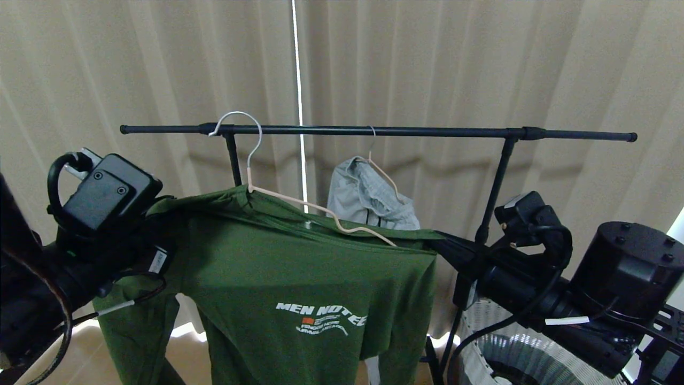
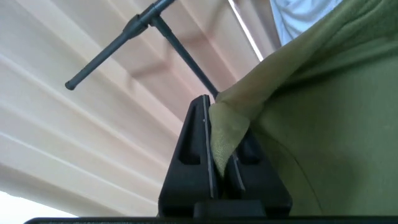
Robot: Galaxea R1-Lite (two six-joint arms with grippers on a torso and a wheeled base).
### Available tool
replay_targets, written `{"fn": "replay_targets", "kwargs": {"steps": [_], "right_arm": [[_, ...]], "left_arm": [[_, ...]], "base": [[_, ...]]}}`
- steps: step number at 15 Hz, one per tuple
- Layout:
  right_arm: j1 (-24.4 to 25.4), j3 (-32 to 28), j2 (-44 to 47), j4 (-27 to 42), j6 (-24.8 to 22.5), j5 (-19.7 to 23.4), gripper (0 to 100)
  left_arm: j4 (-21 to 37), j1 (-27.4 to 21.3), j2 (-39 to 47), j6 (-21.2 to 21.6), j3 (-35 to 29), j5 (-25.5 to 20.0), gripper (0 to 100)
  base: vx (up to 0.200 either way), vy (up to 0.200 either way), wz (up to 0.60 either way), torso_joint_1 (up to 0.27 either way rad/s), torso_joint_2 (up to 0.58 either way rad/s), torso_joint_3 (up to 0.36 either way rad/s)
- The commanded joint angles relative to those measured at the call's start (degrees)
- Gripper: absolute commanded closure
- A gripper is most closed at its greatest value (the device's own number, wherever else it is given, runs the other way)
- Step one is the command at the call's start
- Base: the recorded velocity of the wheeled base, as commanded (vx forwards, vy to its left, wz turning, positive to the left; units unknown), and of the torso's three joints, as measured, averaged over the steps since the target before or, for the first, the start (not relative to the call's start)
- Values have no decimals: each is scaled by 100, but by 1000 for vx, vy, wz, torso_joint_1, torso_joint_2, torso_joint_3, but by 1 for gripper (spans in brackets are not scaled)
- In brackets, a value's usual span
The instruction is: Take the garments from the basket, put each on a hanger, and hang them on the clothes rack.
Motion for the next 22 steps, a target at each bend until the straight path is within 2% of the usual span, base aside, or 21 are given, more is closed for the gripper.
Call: {"fn": "replay_targets", "kwargs": {"steps": [1,4,8,9,11,13,15,16,17,19,22], "right_arm": [[115,-142,2,53,-84,18,100],[212,-318,-86,493,-365,35,100],[493,-582,-200,1082,-435,53,100],[563,-520,-182,1099,-435,53,0],[572,-441,-200,1090,-453,53,0],[572,-423,-367,1073,-672,70,0],[572,-450,-508,1090,-910,316,0],[572,-494,-543,1108,-1173,422,0],[563,-678,-490,1143,-1666,439,0],[572,-1206,-437,1688,-2149,422,0],[581,-2058,-235,2312,-2465,281,0]], "left_arm": [[-81,-3,115,18,121,3,100],[-152,-38,185,27,148,3,100],[-160,-170,247,9,183,3,100],[-169,-170,238,-17,183,12,100],[-345,-161,220,-44,244,12,100],[-793,-144,255,-202,420,30,100],[-846,-152,264,-307,455,38,100],[-846,-161,255,-351,464,38,100],[-855,-179,247,-404,482,30,100],[-855,-355,229,-536,508,38,100],[-855,-724,211,-729,508,56,100]], "base": [[0,0,0,0,0,0],[0,0,0,0,0,0],[0,0,0,0,0,0],[0,0,0,0,0,0],[0,0,0,0,0,0],[0,0,0,0,0,0],[0,0,0,0,0,0],[0,0,0,0,0,0],[0,0,0,0,0,0],[0,0,0,0,0,0],[0,0,0,0,0,0]]}}
